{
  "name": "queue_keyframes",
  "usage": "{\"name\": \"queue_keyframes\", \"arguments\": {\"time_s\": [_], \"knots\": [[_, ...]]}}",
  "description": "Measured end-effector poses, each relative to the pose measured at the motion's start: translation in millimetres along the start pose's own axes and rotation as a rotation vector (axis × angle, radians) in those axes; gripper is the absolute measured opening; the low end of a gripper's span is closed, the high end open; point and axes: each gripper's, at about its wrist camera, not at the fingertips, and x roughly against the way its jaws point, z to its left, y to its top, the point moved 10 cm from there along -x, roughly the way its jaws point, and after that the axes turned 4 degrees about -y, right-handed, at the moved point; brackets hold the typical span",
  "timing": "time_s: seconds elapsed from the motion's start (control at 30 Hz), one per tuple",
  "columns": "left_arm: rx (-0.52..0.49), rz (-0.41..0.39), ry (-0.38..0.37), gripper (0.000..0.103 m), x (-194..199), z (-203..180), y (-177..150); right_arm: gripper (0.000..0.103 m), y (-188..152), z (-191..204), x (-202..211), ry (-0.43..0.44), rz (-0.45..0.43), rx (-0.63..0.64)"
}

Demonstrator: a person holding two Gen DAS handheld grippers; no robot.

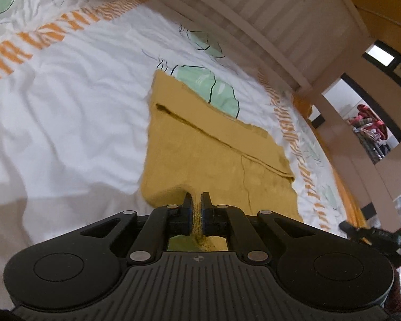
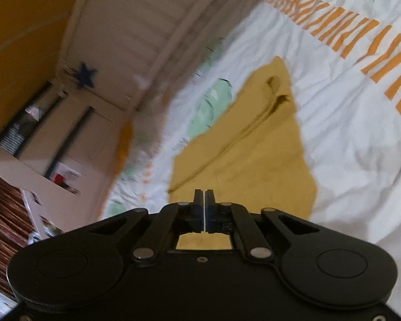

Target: Fold small clothes

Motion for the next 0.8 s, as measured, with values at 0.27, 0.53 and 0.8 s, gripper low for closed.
{"name": "queue_keyframes", "arguments": {"time_s": [0.27,0.53,0.8], "knots": [[-0.014,0.039,0.016,0.005,-8,-1,-17,0.059,-39,6,-12,-0.295,0.162,0.242],[-0.009,0.047,0.036,0.005,-6,11,-28,0.058,-94,42,-35,-0.439,0.247,0.610],[0.014,0.055,0.036,0.005,-8,16,-35,0.024,-108,30,-49,-0.569,0.281,0.745]]}}
